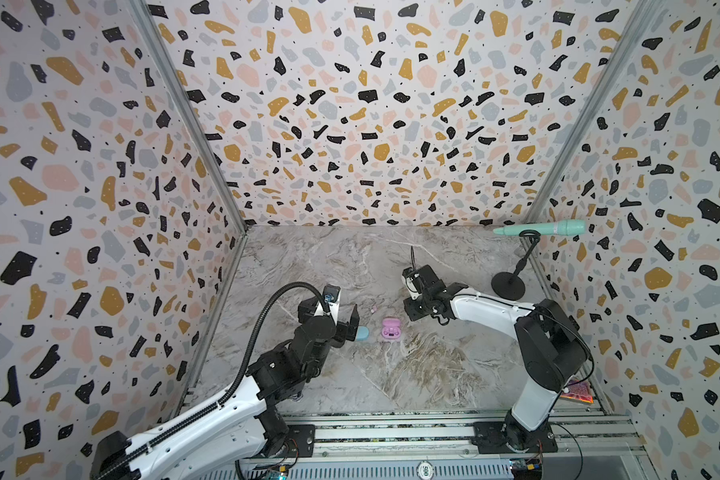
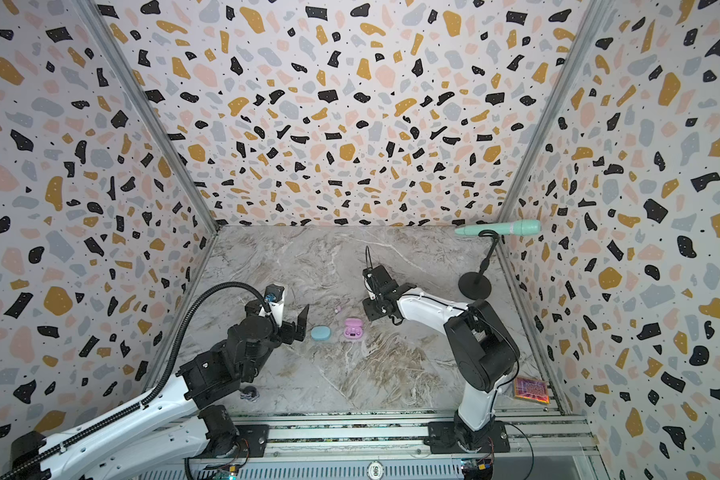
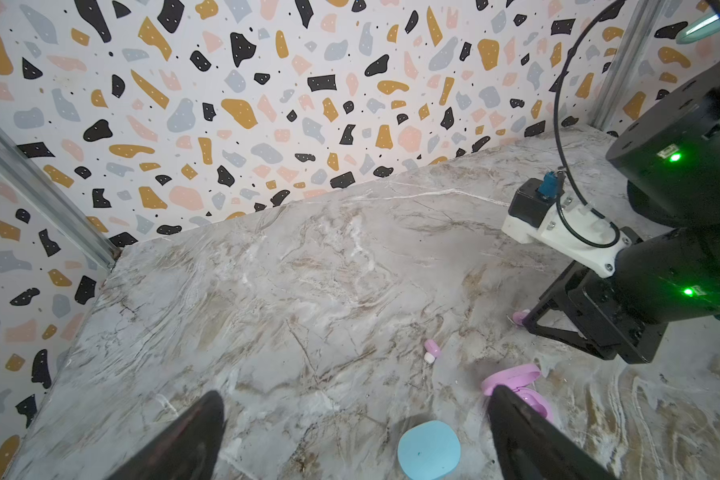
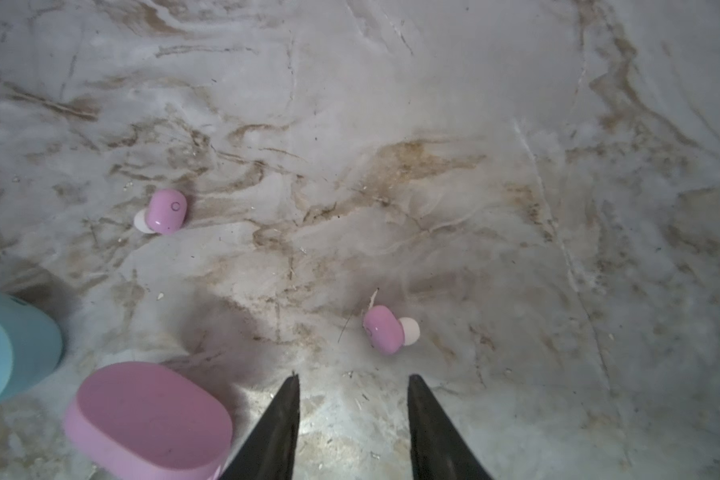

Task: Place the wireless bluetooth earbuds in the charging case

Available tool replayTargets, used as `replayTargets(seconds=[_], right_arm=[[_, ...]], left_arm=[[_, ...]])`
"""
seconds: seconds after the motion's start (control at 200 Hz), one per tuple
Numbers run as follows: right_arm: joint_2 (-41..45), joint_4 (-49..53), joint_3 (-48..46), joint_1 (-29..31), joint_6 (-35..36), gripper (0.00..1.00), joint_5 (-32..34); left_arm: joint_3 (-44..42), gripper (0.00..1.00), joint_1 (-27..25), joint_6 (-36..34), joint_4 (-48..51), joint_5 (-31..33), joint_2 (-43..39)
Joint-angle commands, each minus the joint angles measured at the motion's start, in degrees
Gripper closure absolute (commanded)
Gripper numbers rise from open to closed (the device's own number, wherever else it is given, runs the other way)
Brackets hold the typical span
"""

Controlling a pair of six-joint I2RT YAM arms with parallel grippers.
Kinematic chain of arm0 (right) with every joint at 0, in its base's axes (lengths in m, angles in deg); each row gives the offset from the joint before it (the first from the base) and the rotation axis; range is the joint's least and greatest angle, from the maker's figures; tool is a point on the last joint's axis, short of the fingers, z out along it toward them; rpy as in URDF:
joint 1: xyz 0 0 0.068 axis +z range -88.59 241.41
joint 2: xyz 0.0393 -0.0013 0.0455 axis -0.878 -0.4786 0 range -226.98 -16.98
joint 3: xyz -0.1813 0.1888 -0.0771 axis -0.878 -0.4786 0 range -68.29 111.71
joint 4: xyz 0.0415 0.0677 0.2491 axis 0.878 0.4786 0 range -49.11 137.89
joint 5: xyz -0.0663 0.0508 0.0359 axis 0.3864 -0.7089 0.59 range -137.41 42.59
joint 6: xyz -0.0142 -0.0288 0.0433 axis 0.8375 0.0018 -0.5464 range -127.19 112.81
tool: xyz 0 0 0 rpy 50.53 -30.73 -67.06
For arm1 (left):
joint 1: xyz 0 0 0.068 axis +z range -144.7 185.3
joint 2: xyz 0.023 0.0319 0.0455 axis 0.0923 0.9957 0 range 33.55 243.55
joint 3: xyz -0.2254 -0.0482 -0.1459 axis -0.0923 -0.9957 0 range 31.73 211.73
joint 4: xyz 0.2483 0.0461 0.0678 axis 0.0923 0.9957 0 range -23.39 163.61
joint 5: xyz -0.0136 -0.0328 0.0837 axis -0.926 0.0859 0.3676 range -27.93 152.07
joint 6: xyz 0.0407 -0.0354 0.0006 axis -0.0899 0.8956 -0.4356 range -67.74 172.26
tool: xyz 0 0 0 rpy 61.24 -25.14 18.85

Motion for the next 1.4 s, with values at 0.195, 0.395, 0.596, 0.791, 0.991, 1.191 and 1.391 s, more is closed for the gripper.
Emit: replayTargets(seconds=[0.195, 0.395, 0.596, 0.791, 0.991, 1.191, 1.391], right_arm=[[-2.3, 0.6, 3.1, -0.2, 1.0, 0.58, -0.3], [-3.2, 0.2, 3.6, -0.7, 1.1, 0.58, -0.1], [-4.0, -0.1, 3.8, -1.1, 1.4, 0.59, -0.1], [-4.3, -0.4, 4.0, -1.6, 1.5, 0.6, -0.6], [-4.9, -0.5, 4.0, -1.8, 1.5, 0.61, -1.1], [-5.3, -0.6, 4.2, -1.9, 1.6, 0.62, -1.4], [-6.3, -0.5, 4.6, -1.9, 1.8, 0.64, -1.1]], left_arm=[[0.2, 0.0, 0.2, -1.1, -1.9, -4.3, 0.3], [1.4, 0.0, 0.2, -1.8, -0.5, -14.5, 4.1], [2.4, 0.0, 0.1, -1.9, 0.8, -21.0, 7.2], [3.5, 0.0, 0.2, -1.9, 2.1, -24.7, 10.3], [4.0, 0.0, 0.2, -1.8, 2.8, -26.3, 12.0], [4.2, 0.0, 0.2, -1.8, 3.2, -25.6, 12.5], [4.1, 0.0, 0.2, -1.9, 3.0, -25.2, 12.2]])
